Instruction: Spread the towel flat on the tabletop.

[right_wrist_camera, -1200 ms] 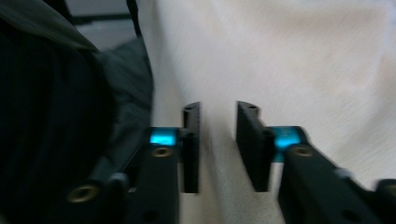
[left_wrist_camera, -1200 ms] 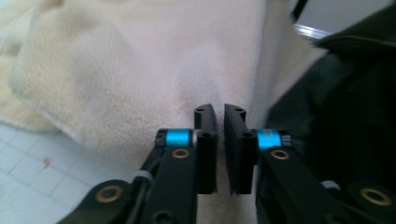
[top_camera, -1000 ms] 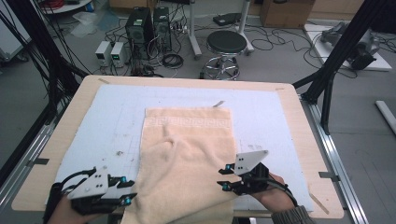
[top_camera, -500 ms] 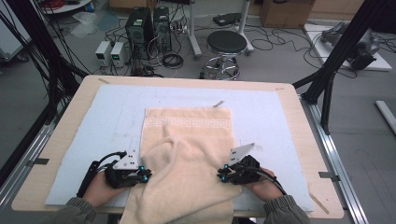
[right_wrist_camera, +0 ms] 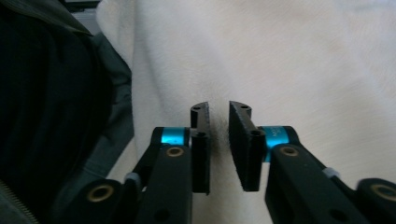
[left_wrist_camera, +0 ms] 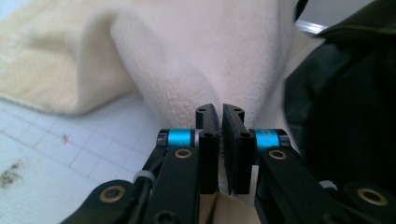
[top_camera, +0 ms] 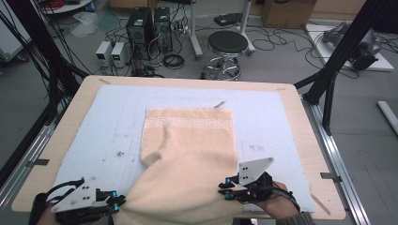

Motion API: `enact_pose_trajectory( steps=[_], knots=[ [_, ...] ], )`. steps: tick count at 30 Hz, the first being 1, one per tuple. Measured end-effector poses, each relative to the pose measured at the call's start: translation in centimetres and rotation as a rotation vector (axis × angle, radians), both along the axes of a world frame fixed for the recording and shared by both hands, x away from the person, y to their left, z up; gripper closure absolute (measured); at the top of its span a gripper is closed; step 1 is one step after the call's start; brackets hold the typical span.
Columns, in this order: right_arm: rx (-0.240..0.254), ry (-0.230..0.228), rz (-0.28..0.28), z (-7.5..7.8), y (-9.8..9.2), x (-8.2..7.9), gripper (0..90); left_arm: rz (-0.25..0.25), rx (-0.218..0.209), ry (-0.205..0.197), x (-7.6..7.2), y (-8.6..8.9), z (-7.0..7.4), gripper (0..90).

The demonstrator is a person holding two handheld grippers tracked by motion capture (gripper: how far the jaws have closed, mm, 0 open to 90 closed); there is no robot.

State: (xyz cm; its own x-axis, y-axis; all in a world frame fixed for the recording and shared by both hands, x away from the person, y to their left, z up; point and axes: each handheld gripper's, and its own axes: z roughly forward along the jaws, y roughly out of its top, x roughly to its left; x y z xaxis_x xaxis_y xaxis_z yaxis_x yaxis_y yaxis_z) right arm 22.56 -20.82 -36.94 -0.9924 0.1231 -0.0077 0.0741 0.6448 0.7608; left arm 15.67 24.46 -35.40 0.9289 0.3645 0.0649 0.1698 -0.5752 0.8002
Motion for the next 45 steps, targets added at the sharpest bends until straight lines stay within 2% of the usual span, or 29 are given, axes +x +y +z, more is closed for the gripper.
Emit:
enact_pose_trajectory(
  steps=[3,6,7,10,12,15,18,21,24,25,27,29,31,33,35,38,41,45],
  knots=[
    [-0.004,-0.039,-0.034,0.9,-0.4,0.3,70.8,0.02,-0.026,-0.018,1.1,0.0,0.1,72.3],
    [-0.028,-0.05,-0.08,0.2,-0.5,1.7,69.0,0.071,-0.055,-0.004,3.7,-0.3,-1.3,69.5],
    [-0.041,-0.045,-0.095,-0.3,-0.5,2.2,68.9,0.089,-0.05,0.006,4.8,-0.5,-2.0,69.4],
    [-0.049,-0.022,-0.11,-2.2,-0.2,3.7,67.5,0.123,-0.04,0.069,7.6,-1.4,-4.4,70.5],
    [-0.074,0.004,-0.125,-3.3,0.0,4.6,66.5,0.121,-0.002,0.104,8.9,-2.1,-5.9,71.6],
    [-0.102,0.023,-0.134,-4.7,0.1,5.3,64.8,0.094,0.023,0.134,9.9,-3.2,-7.2,73.6],
    [-0.127,0.039,-0.139,-5.6,0.2,5.8,63.3,0.072,0.021,0.141,10.1,-4.4,-7.4,71.2],
    [-0.139,0.052,-0.148,-6.3,0.5,6.0,62.2,0.058,0.05,0.141,10.2,-5.8,-7.6,65.0],
    [-0.127,0.049,-0.152,-6.4,0.5,6.0,62.1,0.063,0.074,0.111,10.0,-6.9,-8.1,64.1],
    [-0.121,0.048,-0.155,-6.4,0.5,6.0,62.1,0.073,0.076,0.107,10.0,-7.0,-8.1,65.3],
    [-0.111,0.053,-0.163,-6.5,0.3,6.0,62.0,0.093,0.088,0.099,10.0,-7.2,-8.0,73.1],
    [-0.108,0.058,-0.161,-6.6,0.3,6.1,62.0,0.082,0.085,0.108,10.0,-7.4,-8.1,83.4],
    [-0.107,0.056,-0.162,-6.6,0.3,6.0,61.9,0.081,0.101,0.101,9.9,-7.4,-7.9,85.4],
    [-0.109,0.054,-0.163,-6.6,0.3,6.0,61.8,0.087,0.095,0.104,9.8,-7.2,-7.8,88.5],
    [-0.109,0.051,-0.163,-6.6,0.3,6.0,61.6,0.099,0.088,0.111,9.6,-6.6,-7.5,88.9],
    [-0.11,0.051,-0.163,-6.6,0.3,6.0,60.7,0.121,0.074,0.1,8.7,-5.0,-6.7,88.9],
    [-0.109,0.052,-0.164,-6.6,0.3,6.0,60.4,0.162,0.082,0.068,7.4,-2.5,-5.4,88.9],
    [-0.109,0.054,-0.163,-6.4,0.3,5.7,56.2,0.219,0.052,0.045,6.1,0.5,-3.6,89.2]
  ],
)
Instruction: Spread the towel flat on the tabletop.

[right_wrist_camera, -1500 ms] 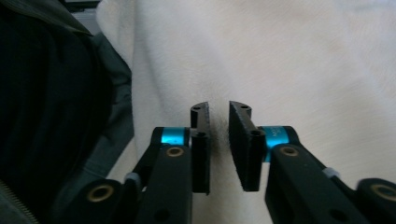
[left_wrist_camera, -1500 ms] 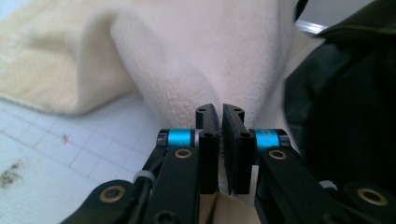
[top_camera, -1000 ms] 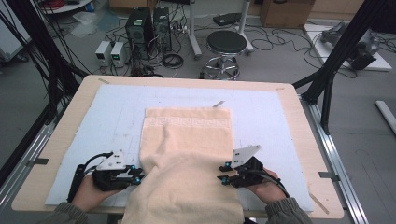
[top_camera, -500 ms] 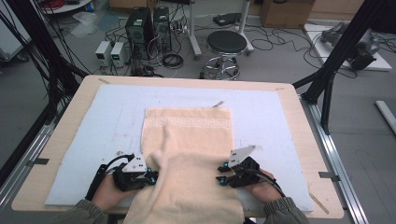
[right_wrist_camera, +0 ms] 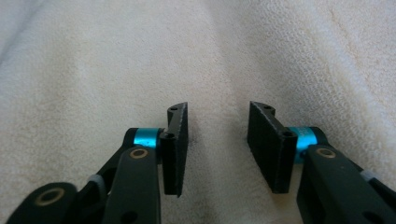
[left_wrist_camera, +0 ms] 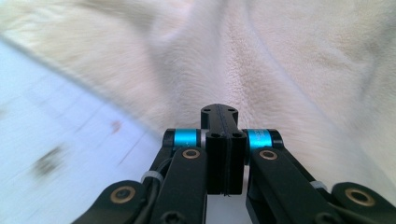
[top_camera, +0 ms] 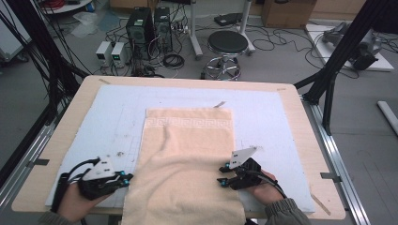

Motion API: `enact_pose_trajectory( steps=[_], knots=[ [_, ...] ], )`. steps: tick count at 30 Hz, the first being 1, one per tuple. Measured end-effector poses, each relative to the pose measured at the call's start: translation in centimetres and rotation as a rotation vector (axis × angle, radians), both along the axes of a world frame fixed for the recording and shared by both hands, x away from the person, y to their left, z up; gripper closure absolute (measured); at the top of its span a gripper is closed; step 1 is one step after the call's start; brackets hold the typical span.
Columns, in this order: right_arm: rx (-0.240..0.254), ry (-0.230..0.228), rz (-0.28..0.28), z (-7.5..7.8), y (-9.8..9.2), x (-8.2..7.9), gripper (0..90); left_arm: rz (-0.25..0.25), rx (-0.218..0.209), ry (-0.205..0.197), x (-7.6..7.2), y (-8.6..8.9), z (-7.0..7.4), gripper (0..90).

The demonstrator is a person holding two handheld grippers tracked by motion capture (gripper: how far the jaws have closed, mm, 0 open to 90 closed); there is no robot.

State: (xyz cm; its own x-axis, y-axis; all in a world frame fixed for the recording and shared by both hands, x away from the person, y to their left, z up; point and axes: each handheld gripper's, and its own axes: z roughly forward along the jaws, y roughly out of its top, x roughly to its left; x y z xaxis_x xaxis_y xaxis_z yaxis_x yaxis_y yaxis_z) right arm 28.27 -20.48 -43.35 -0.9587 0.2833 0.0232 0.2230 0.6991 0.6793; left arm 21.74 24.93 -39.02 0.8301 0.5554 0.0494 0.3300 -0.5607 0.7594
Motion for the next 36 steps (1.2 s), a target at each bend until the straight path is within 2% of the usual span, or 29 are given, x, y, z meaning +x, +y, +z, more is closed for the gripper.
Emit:
enact_pose_trajectory(
  steps=[2,4,6,9,11,13,14,15,16,17,18,19,21,23,25,27,29,30,32,36],
  knots=[
    [0.014,-0.002,0.005,0.2,0.0,-0.2,56.0,0.017,0.001,0.0,-0.1,0.8,0.4,81.0],
    [0.024,-0.013,0.018,0.4,-0.1,-0.5,56.2,0.017,-0.007,0.001,0.0,0.8,0.3,77.5],
    [0.024,-0.003,0.024,0.6,-0.1,-0.9,56.4,-0.007,-0.026,0.006,0.5,0.0,-0.3,72.6],
    [0.025,0.004,0.052,0.7,0.1,-1.7,56.7,-0.057,-0.044,0.039,1.3,-1.7,-1.4,66.1],
    [0.027,0.0,0.079,0.8,0.2,-2.2,57.0,-0.093,-0.028,0.068,2.0,-3.2,-2.4,62.2],
    [-0.002,0.004,0.081,0.4,0.4,-2.6,59.0,-0.109,0.002,0.094,2.7,-4.4,-3.3,59.0],
    [-0.021,0.011,0.084,0.0,0.5,-2.6,61.0,-0.122,0.025,0.101,3.0,-4.9,-3.8,59.3],
    [-0.001,0.003,0.077,-0.1,0.5,-2.7,67.5,-0.133,0.044,0.113,3.2,-5.2,-4.2,63.2],
    [0.0,0.019,0.078,-0.1,0.4,-2.7,76.6,-0.137,0.035,0.093,3.1,-5.3,-4.3,67.4],
    [0.0,0.027,0.092,0.0,0.4,-2.8,83.6,-0.134,0.026,0.1,3.2,-5.3,-4.3,73.7],
    [-0.003,0.024,0.102,0.0,0.4,-2.8,84.9,-0.14,0.027,0.112,3.2,-5.2,-4.2,79.0],
    [-0.006,0.021,0.112,0.0,0.4,-3.0,85.4,-0.14,0.031,0.109,3.1,-5.0,-4.1,83.6],
    [-0.009,0.037,0.134,0.2,0.4,-3.2,85.8,-0.142,0.037,0.108,2.7,-4.7,-3.9,85.4],
    [-0.002,0.044,0.155,0.8,0.4,-3.8,85.7,-0.144,0.036,0.09,1.8,-4.1,-3.3,85.8],
    [0.039,0.037,0.189,1.7,0.2,-4.9,82.1,-0.152,0.016,0.081,1.0,-3.2,-2.6,85.5],
    [0.094,0.046,0.206,2.9,-0.2,-5.7,72.3,-0.152,-0.015,0.081,0.5,-2.5,-2.0,82.3],
    [0.114,0.028,0.183,3.7,-0.7,-5.8,68.8,-0.136,-0.027,0.069,0.5,-2.1,-1.7,73.1],
    [0.11,-0.001,0.155,4.0,-1.0,-5.5,67.8,-0.127,-0.03,0.065,0.7,-2.0,-1.7,71.2],
    [0.104,-0.022,0.097,4.1,-1.4,-4.6,67.5,-0.102,-0.03,0.057,1.4,-2.1,-1.8,67.2],
    [0.071,-0.047,0.009,2.9,-1.4,-2.4,64.9,-0.042,-0.011,0.049,3.4,-2.7,-2.8,62.3]
  ],
)
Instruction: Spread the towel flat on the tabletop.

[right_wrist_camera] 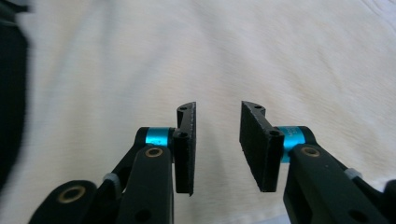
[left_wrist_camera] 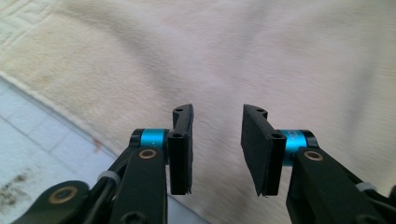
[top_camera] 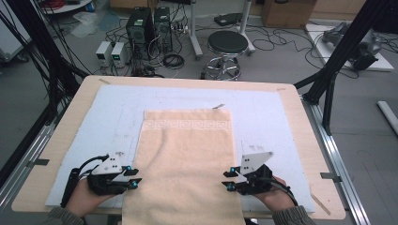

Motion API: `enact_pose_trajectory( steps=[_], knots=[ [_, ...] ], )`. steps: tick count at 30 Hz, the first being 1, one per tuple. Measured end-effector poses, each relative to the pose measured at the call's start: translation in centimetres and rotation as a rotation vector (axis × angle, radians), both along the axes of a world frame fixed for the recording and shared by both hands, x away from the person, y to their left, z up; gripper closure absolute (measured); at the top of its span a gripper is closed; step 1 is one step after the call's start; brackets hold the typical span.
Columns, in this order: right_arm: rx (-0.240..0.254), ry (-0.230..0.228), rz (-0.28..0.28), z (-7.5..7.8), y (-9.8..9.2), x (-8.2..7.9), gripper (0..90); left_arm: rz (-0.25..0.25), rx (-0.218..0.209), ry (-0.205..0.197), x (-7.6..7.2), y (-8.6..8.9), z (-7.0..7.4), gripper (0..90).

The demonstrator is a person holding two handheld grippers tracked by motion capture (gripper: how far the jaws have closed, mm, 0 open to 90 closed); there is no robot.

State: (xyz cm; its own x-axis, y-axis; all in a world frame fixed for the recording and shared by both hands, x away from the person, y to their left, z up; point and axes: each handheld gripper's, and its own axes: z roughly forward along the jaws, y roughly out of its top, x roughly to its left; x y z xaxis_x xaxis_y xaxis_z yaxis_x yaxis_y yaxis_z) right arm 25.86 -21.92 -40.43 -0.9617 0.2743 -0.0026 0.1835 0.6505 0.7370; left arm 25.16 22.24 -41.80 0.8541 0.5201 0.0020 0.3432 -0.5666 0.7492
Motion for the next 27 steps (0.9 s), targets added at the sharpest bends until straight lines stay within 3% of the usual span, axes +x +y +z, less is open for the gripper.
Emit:
enact_pose_trajectory(
  steps=[5,6,8,10,12,16,20,23,27],
  knots=[
    [-0.054,0.001,-0.071,-1.6,0.6,2.5,61.7,0.084,0.033,0.024,2.8,-0.3,-1.3,58.5],
    [-0.056,0.008,-0.083,-1.7,0.7,2.8,60.4,0.094,0.044,0.025,3.0,-0.3,-1.6,58.6],
    [-0.066,0.009,-0.092,-2.1,0.7,3.4,59.4,0.096,0.027,0.029,3.2,-0.3,-1.8,58.8],
    [-0.112,0.027,-0.107,-2.8,0.8,3.9,59.2,0.098,0.03,0.026,3.2,-0.3,-1.8,59.8],
    [-0.068,0.071,-0.114,-3.0,0.3,4.4,63.6,0.103,0.035,0.018,3.1,-0.3,-1.8,59.5],
    [-0.074,0.104,-0.134,-2.7,-0.5,4.2,67.8,0.138,0.036,0.021,3.1,0.2,-1.7,59.0],
    [-0.052,0.061,-0.139,-2.0,-0.4,4.0,66.0,0.173,0.0,0.002,3.9,0.3,-1.2,58.6],
    [-0.044,0.019,-0.179,-1.7,0.3,5.2,64.1,0.191,-0.021,-0.002,5.0,-0.4,-0.9,58.6],
    [-0.035,0.01,-0.217,-2.1,1.1,7.2,63.0,0.206,0.03,-0.002,6.0,-1.1,-1.5,58.6]
  ],
)
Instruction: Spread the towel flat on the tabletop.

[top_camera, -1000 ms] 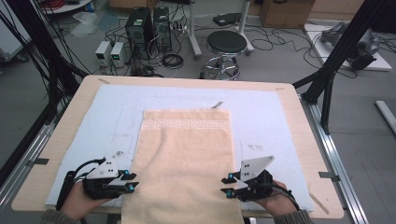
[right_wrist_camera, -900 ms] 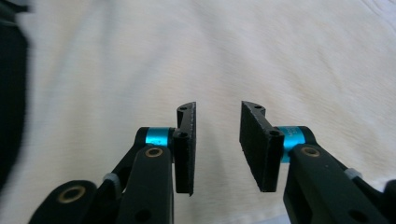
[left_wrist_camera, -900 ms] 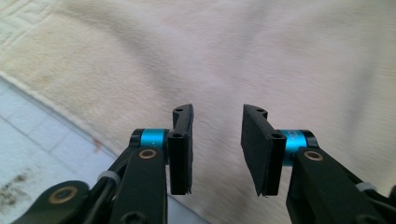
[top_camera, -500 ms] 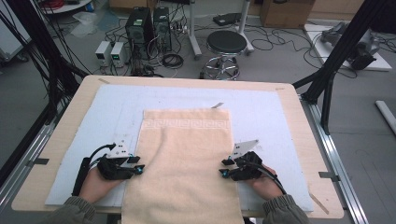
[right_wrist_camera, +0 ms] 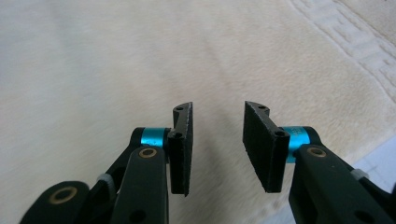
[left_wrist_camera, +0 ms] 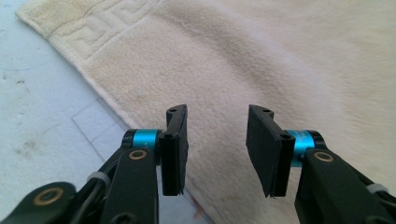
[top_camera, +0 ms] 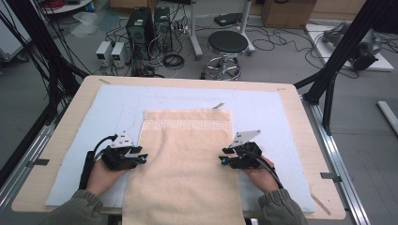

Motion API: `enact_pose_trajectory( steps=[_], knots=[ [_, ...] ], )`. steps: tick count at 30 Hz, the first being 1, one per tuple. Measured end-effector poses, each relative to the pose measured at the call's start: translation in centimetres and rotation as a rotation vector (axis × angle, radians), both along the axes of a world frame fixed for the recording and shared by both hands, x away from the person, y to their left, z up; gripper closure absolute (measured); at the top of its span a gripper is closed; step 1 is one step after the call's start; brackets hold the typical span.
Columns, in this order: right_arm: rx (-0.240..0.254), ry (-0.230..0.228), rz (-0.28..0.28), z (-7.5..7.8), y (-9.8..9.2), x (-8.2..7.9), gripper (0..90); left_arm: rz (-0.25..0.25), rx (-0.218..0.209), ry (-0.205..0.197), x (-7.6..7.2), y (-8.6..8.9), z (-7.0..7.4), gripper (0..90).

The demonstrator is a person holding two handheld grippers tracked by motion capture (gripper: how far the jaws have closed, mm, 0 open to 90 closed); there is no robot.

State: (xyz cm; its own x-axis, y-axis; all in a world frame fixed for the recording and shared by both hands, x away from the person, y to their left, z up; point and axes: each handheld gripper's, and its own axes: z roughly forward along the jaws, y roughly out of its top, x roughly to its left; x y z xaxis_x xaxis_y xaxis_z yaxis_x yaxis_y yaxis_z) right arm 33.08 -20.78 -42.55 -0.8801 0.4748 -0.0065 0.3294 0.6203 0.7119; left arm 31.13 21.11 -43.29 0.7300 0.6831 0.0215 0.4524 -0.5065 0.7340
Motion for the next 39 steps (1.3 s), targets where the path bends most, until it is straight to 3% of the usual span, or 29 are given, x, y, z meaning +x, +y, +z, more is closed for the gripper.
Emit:
enact_pose_trajectory(
  steps=[3,5,7,15,20,29,34,39],
  knots=[
    [-0.032,0.032,-0.012,-1.0,0.2,0.8,63.0,0.017,-0.012,0.025,0.4,0.4,-0.4,59.1],
    [-0.011,0.052,-0.021,-1.0,-0.3,0.9,63.4,0.029,-0.009,0.02,0.5,0.6,-0.4,60.1],
    [-0.026,0.045,-0.025,-0.9,-0.7,0.7,63.9,0.041,-0.01,0.02,0.5,0.6,-0.4,59.7],
    [-0.003,0.053,-0.05,-1.0,-2.2,0.0,60.2,0.051,-0.003,0.005,0.4,0.6,-0.4,58.3],
    [0.043,0.049,-0.055,-0.7,-2.4,-0.5,54.4,0.067,0.001,0.002,0.2,0.6,-0.3,54.2],
    [0.134,0.013,-0.086,0.1,-2.2,-0.9,39.7,0.068,-0.05,-0.021,-0.3,0.9,0.3,46.5],
    [0.16,0.0,-0.11,0.5,-2.2,-1.1,32.3,0.064,-0.078,-0.039,-0.4,1.0,0.6,43.0],
    [0.16,-0.007,-0.126,0.7,-2.0,-1.2,25.5,0.08,-0.136,-0.061,-0.6,1.4,1.2,38.7]
  ],
)
